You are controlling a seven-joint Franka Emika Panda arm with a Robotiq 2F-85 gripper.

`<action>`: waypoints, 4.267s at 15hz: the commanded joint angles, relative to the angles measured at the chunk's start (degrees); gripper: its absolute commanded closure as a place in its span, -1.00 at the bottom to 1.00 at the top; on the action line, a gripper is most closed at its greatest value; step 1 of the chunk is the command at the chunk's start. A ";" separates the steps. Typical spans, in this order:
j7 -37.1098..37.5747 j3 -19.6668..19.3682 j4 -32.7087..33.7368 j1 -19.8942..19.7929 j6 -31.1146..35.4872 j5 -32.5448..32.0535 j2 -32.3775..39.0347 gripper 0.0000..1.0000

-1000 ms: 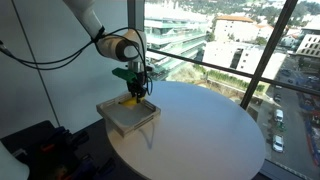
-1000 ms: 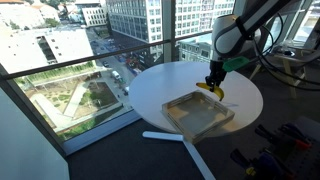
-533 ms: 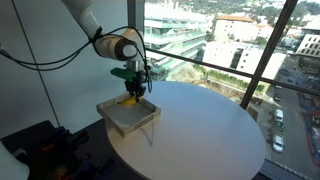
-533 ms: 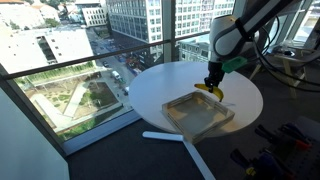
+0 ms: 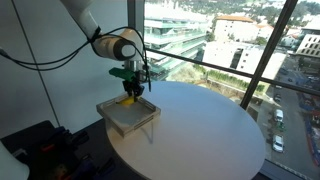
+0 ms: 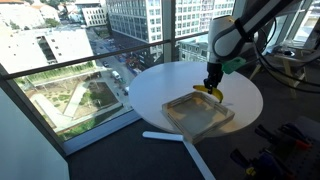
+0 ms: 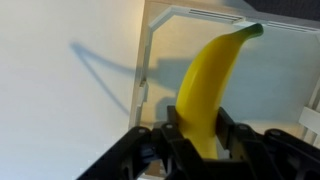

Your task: Put the banana on the tray

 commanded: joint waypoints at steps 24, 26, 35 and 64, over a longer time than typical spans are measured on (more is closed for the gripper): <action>-4.89 1.80 0.12 -0.85 2.01 1.08 3.50 0.68; -5.04 1.85 0.24 -0.90 2.98 1.07 4.26 0.68; -4.87 1.80 0.80 -1.04 5.39 0.87 7.60 0.68; -4.17 1.39 3.77 -1.18 6.09 0.54 13.03 -0.32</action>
